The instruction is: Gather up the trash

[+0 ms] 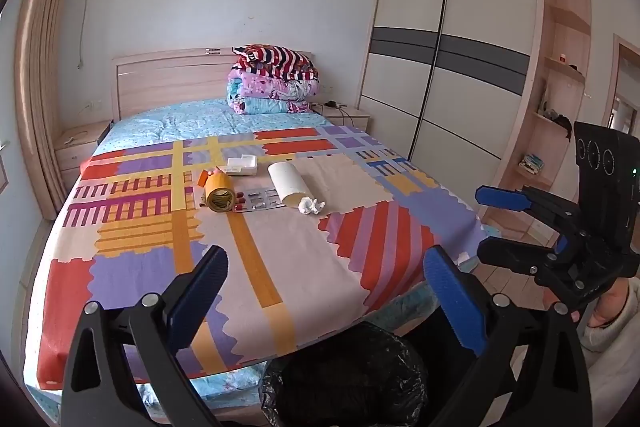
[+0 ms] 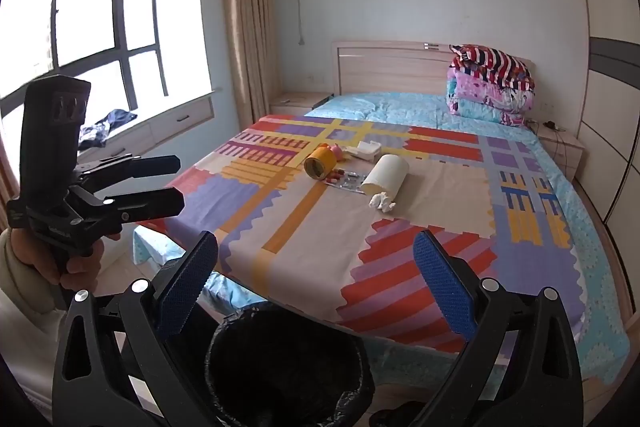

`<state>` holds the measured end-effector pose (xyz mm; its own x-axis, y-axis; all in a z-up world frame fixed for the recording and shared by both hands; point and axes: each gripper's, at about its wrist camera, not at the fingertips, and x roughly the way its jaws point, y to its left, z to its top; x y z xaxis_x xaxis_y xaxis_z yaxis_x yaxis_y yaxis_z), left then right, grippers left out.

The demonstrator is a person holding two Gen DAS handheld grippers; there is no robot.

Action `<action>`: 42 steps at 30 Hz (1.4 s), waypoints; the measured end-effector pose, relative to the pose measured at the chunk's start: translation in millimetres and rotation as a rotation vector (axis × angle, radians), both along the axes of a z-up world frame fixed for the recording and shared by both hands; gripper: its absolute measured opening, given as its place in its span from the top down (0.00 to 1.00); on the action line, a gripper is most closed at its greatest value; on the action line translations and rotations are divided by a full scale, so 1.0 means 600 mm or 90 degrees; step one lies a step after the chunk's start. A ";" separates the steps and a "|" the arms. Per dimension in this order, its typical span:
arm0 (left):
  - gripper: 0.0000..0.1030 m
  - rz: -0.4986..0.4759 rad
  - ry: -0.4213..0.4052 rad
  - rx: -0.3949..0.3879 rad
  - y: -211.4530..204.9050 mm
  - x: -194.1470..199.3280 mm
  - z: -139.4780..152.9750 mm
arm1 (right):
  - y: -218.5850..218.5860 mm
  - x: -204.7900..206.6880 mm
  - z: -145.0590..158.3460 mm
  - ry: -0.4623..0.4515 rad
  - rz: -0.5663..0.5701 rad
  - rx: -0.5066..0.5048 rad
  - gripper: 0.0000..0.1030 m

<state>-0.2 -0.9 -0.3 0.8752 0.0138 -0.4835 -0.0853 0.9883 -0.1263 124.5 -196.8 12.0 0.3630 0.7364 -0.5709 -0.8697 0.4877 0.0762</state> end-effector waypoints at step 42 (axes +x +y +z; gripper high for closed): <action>0.08 0.014 0.003 0.006 -0.001 -0.001 0.007 | 0.004 -0.005 0.005 -0.008 0.002 0.003 0.04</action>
<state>-1.0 -1.4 3.9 0.8722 0.0380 -0.4876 -0.1079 0.9874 -0.1159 121.4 -194.2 15.1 0.3678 0.7406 -0.5624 -0.8721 0.4846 0.0678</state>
